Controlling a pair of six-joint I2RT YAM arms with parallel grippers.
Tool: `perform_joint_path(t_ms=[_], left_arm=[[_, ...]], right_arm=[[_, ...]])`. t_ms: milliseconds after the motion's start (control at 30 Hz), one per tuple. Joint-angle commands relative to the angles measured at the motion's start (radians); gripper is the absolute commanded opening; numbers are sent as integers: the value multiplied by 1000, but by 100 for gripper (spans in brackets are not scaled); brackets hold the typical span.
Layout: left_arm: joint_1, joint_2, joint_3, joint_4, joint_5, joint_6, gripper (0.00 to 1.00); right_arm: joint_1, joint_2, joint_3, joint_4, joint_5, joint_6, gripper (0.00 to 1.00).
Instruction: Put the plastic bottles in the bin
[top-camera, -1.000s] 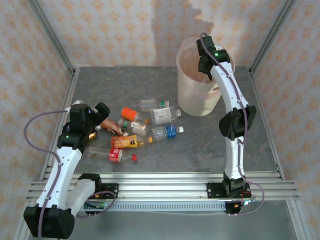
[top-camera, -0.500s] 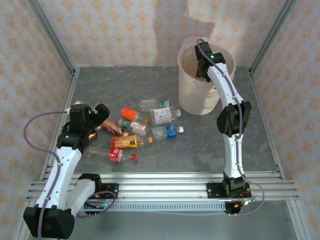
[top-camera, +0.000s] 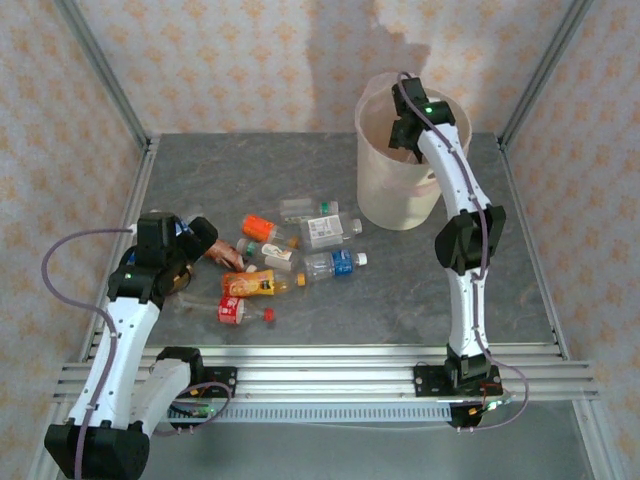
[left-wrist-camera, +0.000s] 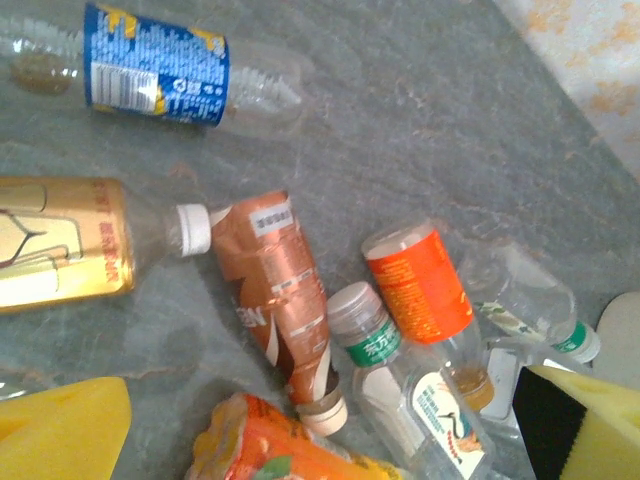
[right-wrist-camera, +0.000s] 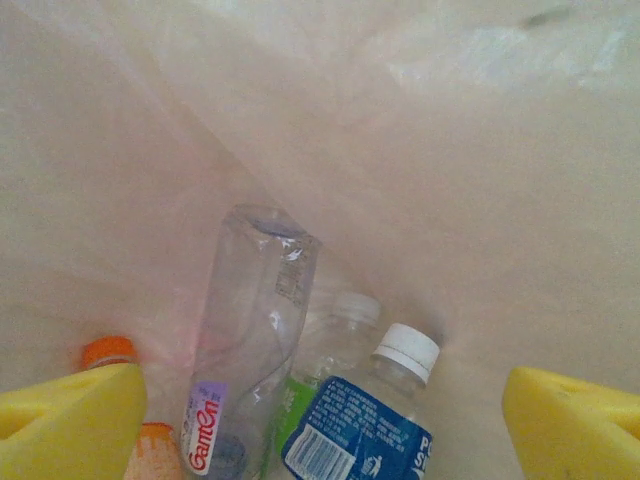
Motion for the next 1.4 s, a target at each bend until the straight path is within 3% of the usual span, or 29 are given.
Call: perform_joint_path(t_ms=[0,100,367,867,1367], left_arm=[[4,-18,44,-125,12,-20,100],[4,-35,49,-177,17,-33,100],[5,-99,43,-334,-11,-86,100],[5,-194,-41,-469,-50,-205,100],[6,-173,-79,-515,-59,-300,100]], right_arm=[[-8,-126,39,-25,-41,-24,94],[-7,-173,36,-25,-90,-32,99],[65,-336,-44,32,-116,-97,99],[184,-792,-675,352,-157,-86,99],[202,-995,-993,394,-254,-13,99]])
